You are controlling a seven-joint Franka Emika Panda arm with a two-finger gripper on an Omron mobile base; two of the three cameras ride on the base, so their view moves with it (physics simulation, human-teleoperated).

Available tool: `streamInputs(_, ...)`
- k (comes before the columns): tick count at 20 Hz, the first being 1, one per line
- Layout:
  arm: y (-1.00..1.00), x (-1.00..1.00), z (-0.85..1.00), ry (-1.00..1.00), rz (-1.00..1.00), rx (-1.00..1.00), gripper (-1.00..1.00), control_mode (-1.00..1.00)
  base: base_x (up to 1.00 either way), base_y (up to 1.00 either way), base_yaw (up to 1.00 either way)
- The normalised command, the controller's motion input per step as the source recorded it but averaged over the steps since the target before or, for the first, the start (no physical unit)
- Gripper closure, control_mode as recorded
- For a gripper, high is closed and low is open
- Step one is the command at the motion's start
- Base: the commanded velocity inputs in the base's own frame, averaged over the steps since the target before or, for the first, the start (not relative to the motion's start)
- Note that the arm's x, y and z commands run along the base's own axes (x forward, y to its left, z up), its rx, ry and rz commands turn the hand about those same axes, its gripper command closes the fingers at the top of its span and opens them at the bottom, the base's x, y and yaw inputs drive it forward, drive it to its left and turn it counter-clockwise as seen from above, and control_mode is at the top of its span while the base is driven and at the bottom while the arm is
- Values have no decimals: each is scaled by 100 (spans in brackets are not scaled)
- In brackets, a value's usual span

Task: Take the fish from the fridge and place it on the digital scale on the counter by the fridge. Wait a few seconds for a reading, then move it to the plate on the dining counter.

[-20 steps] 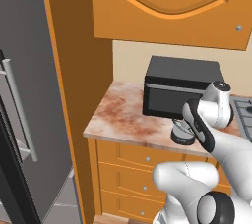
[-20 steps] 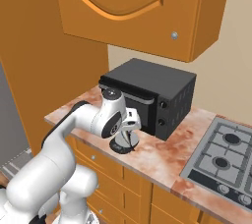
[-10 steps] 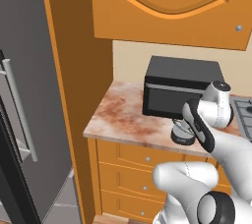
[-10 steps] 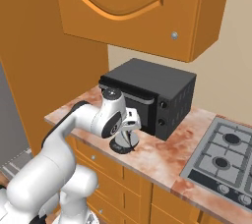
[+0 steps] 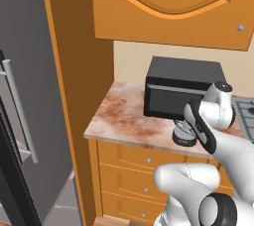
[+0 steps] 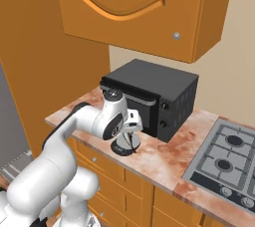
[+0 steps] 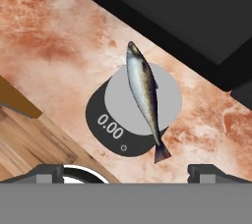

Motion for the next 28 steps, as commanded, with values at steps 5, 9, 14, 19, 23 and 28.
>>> streamInputs(5,0,0,0,0,0,0,-100,-100,0,0,0)
streamInputs(9,0,0,0,0,0,0,-100,-100,0,0,0)
streamInputs(14,0,0,0,0,0,0,-100,-100,0,0,0)
streamInputs(19,0,0,0,0,0,0,-100,-100,0,0,0)
streamInputs(23,0,0,0,0,0,0,-100,-100,0,0,0)
streamInputs(28,0,0,0,0,0,0,-100,-100,0,0,0)
